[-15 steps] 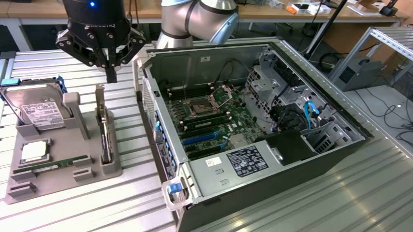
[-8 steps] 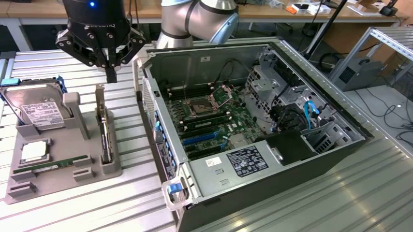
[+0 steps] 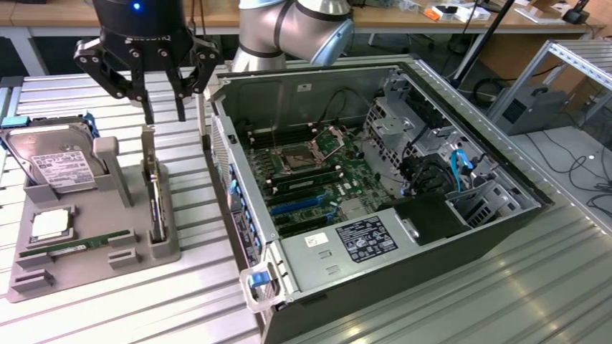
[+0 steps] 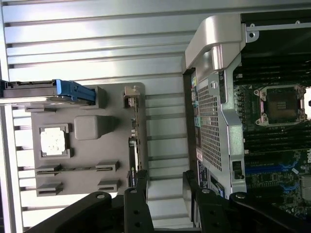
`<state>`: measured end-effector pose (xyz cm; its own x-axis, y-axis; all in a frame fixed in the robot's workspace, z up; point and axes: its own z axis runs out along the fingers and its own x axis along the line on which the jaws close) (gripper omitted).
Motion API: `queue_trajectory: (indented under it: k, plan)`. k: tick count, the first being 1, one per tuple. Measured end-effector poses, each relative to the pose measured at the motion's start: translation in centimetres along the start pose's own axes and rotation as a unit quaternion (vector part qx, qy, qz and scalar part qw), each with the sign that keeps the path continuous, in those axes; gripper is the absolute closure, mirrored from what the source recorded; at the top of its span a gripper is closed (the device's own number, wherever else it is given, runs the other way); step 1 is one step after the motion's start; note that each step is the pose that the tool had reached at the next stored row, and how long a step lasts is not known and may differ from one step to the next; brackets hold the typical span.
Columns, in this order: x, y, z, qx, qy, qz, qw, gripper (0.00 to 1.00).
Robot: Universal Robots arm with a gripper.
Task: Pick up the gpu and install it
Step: 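Pick up the gpu and move the gpu toward the slot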
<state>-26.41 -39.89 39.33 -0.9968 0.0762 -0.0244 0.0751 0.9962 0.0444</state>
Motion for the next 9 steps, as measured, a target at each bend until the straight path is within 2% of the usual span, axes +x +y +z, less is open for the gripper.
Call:
queue_trajectory:
  k: [9]
  plan:
    - [0.51,-0.06,0.39,0.0000,0.0000,0.000,1.0000,0.58]
